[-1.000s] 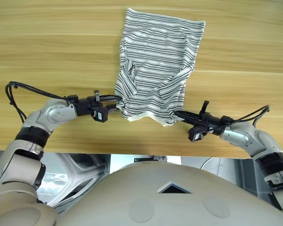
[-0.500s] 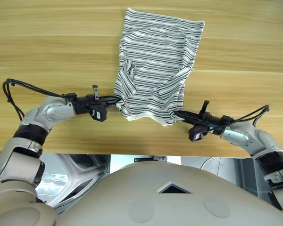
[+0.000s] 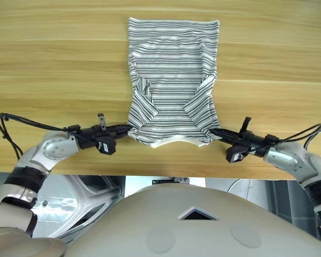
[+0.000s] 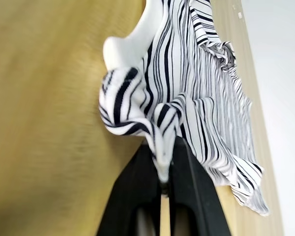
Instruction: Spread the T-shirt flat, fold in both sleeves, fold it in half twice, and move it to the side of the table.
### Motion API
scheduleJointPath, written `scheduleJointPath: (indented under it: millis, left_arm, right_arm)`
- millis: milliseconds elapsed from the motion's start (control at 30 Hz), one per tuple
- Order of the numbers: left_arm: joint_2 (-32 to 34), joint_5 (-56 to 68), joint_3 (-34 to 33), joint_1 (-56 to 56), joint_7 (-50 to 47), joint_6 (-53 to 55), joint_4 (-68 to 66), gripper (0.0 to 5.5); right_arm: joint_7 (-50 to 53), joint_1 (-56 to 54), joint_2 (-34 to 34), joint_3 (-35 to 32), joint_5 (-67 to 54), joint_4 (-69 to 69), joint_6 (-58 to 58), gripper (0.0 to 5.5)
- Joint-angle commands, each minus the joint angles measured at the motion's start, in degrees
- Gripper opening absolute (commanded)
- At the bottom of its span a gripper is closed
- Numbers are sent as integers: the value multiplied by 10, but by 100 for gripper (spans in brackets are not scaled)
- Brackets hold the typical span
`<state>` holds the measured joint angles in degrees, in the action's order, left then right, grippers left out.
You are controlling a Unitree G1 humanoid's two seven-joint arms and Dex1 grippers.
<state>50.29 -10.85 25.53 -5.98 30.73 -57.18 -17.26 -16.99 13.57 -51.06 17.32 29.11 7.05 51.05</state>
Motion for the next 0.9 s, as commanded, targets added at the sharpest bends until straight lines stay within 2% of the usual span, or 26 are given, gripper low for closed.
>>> scheduleJointPath:
  millis: [33, 200, 267, 333, 400, 600, 767, 900]
  left_arm:
    - [4, -11, 3, -106, 8, 73, 72, 2]
    - [23, 15, -66, -218, -20, 122, 194, 2]
    - [18, 21, -83, -225, -22, 132, 206, 2]
    - [4, 42, -96, -192, -17, 137, 184, 2]
    - [-30, 107, -104, -128, -1, 144, 147, 2]
    - [-202, 258, -159, 161, 9, 254, -20, 2]
    - [-285, 253, -193, 314, -1, 284, -155, 2]
    - [-332, 197, -202, 453, -65, 314, -319, 2]
  right_arm:
    - [-24, 101, -31, -36, -68, -103, -33, 0]
    - [-34, 193, -37, -104, -177, -203, -65, 0]
    - [-44, 193, -30, -109, -192, -211, -72, 0]
    - [-52, 147, -8, -99, -199, -191, -86, 0]
    - [-66, 79, 18, -86, -221, -140, -93, 0]
    - [-96, -196, 168, -62, -285, 91, -126, 0]
    - [-99, -348, 248, -92, -319, 246, -134, 0]
    - [-45, -465, 288, -101, -275, 382, -138, 0]
